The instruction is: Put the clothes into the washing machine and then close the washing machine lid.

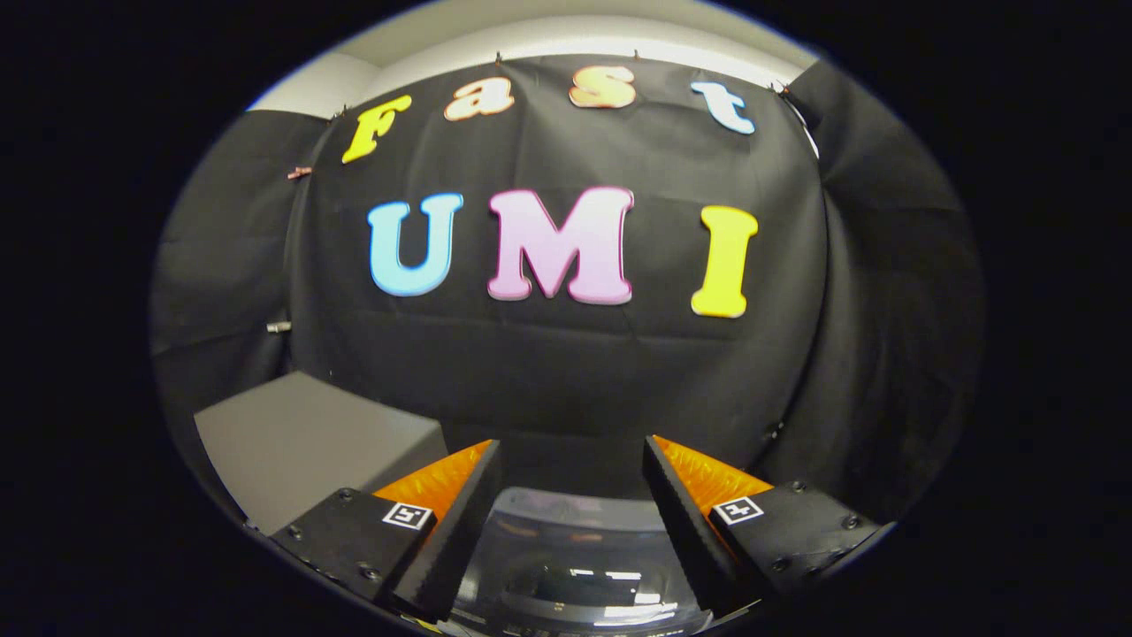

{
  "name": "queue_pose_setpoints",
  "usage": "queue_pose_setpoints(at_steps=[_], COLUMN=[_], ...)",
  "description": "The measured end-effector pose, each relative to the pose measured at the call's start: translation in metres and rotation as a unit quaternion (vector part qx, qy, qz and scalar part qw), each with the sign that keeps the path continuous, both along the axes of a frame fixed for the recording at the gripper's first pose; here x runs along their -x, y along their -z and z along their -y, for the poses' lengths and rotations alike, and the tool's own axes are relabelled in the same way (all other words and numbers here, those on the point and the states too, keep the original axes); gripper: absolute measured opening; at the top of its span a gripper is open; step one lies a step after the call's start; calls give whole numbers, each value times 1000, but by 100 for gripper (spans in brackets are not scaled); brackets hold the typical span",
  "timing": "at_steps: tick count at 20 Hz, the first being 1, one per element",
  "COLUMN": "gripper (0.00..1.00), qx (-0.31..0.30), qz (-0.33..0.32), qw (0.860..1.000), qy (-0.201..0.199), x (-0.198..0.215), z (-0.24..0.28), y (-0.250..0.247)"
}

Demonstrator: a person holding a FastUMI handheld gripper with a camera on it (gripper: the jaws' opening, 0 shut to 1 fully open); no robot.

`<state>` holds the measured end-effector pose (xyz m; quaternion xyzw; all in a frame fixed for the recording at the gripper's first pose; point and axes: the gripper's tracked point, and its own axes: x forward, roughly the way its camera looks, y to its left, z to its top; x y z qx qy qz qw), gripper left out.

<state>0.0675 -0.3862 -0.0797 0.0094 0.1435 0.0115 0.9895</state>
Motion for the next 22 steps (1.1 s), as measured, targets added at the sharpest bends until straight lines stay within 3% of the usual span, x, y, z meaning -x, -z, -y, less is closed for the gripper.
queue_pose_setpoints(at_steps=[4, 12, 22], gripper=[99, 99, 98], qx=[-14, -6, -14], qz=[65, 79, 83], qw=[998, 996, 996], qy=[19, -35, -34], x=[-7, -5, -7], z=[-40, -112, -110], y=[-51, -67, -72])
